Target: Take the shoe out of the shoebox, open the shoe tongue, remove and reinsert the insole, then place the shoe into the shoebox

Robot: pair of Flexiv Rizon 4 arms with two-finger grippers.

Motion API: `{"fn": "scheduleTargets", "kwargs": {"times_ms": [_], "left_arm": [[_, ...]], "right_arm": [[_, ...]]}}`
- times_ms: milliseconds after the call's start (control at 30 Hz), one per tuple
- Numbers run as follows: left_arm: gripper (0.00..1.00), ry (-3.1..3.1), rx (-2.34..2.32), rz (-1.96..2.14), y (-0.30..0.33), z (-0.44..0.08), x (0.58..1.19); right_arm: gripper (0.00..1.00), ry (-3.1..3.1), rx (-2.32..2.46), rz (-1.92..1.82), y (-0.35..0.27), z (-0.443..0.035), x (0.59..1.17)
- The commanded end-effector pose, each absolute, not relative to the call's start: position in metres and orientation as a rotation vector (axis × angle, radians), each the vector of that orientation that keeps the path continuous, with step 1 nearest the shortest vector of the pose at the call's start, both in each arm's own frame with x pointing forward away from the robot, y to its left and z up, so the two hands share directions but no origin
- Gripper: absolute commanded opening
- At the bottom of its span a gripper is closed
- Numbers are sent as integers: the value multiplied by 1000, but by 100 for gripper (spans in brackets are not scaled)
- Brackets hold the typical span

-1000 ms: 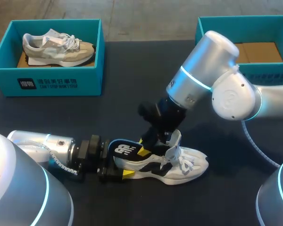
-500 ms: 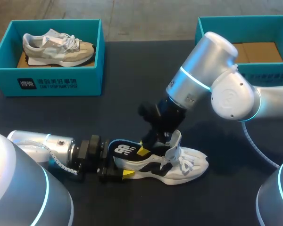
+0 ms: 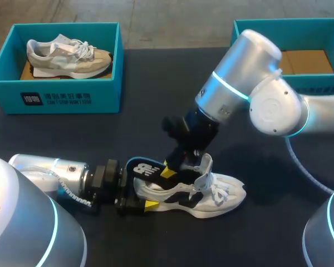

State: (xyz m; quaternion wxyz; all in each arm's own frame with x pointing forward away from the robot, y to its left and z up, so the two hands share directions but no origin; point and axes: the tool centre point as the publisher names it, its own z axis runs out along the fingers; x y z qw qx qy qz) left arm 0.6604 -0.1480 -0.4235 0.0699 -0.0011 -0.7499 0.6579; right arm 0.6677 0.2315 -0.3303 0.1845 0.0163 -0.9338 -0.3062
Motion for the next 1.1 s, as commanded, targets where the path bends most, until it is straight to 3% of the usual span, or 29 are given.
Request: {"fn": "scheduleTargets", "kwargs": {"times_ms": [33,800,1100], "left_arm": [[0,-2259,0,1979,-148,-428,659],[0,-2259,0,1979,-148,-428,659],[0,-2259,0,1979,-148,-428,659]], "right_arm": [[0,-2651,76,-816,233,-307,674],[0,-2603,143,-971,252,-296,691],[0,-2553,90,-1136,262,-244,711]]}}
